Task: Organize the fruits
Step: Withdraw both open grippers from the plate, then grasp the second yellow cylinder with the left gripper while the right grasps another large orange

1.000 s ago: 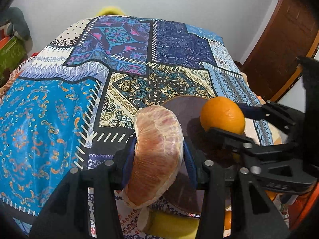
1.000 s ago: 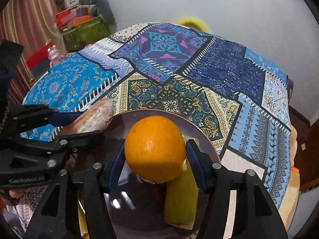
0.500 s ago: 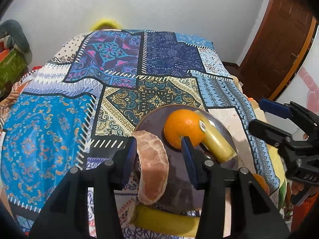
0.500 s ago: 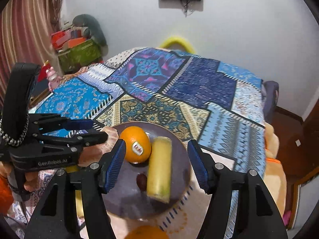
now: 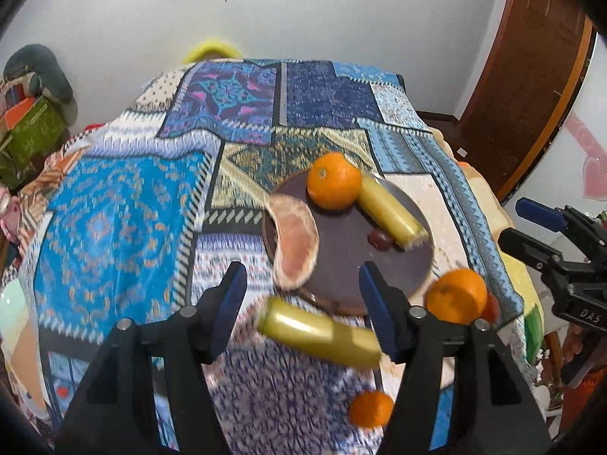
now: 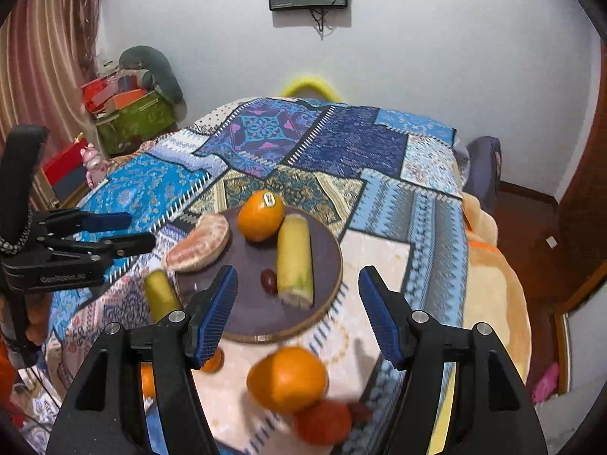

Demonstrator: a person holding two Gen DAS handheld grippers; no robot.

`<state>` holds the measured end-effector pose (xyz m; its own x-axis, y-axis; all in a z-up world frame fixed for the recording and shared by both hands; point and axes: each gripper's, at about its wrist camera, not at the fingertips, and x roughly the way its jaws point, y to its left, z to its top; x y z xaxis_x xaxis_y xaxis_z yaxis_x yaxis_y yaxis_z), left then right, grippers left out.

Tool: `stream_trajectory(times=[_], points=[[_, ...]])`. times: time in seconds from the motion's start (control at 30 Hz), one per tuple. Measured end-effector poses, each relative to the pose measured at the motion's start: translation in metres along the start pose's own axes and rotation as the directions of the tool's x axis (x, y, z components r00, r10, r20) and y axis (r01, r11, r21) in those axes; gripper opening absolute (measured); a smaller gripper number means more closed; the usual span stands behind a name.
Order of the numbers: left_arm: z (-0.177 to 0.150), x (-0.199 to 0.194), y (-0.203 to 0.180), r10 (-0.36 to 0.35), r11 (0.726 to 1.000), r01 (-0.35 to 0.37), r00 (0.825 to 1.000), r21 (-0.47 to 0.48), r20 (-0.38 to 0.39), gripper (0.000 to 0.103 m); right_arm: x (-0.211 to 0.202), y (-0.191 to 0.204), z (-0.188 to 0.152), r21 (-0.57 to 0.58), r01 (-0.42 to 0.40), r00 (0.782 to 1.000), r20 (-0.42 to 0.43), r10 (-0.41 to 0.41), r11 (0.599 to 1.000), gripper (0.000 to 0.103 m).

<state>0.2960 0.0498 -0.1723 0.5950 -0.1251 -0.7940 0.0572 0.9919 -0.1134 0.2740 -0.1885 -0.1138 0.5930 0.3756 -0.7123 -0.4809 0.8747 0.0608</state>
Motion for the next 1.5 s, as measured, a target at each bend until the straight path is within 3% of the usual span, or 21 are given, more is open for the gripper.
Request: stream_trajectory(times=[0.27, 0.5, 0.67, 0.83, 0.97, 1.23, 1.3, 1.37, 1.5], points=[[-0.037, -0.001, -0.013, 0.001, 1.000, -0.001, 0.998, 0.008, -0.062, 0.069, -0.007, 0.007, -0.035, 0.017, 0.018, 0.999, -0.050, -0.017, 1.000, 0.066], [-0.061, 0.026, -0.031, -0.019, 0.999, 0.024, 0.987, 0.033, -0.157, 0.073, 0.002, 0.008, -0.057, 0.026, 0.014, 0.994, -0.106, -0.012, 1.000, 0.066], [-0.070, 0.047, -0.038, -0.006, 0.999, 0.017, 0.980, 0.050, -0.199, 0.073, 0.010, 0.010, -0.066, 0.028, -0.002, 0.992, -0.123, 0.006, 1.000, 0.077], [-0.072, 0.054, -0.028, 0.013, 0.999, -0.007, 0.983, 0.033, -0.184, 0.071, 0.026, 0.010, -0.069, 0.026, 0.000, 0.988, -0.152, 0.004, 1.000, 0.078], [-0.075, 0.049, -0.013, -0.012, 1.000, 0.013, 0.984, -0.001, -0.178, 0.059, 0.040, 0.007, -0.071, 0.036, -0.003, 0.983, -0.181, 0.009, 0.999, 0.078], [-0.090, 0.025, 0.042, 0.075, 0.993, -0.088, 0.983, -0.073, -0.167, 0.059, 0.051, 0.012, -0.071, 0.011, -0.002, 0.983, -0.185, 0.004, 1.000, 0.077], [-0.091, 0.022, 0.056, 0.097, 0.990, -0.113, 0.980, -0.086, -0.176, 0.057, 0.050, 0.012, -0.071, 0.016, 0.003, 0.984, -0.178, 0.000, 1.000, 0.073], [-0.089, 0.018, 0.062, 0.088, 0.989, -0.107, 0.980, -0.099, -0.180, 0.057, 0.049, 0.010, -0.069, 0.022, 0.011, 0.985, -0.175, -0.007, 1.000, 0.066], [-0.082, 0.010, 0.055, 0.054, 0.993, -0.069, 0.987, -0.092, -0.154, 0.057, 0.049, 0.002, -0.068, 0.067, -0.015, 0.985, -0.173, 0.026, 0.998, 0.065]])
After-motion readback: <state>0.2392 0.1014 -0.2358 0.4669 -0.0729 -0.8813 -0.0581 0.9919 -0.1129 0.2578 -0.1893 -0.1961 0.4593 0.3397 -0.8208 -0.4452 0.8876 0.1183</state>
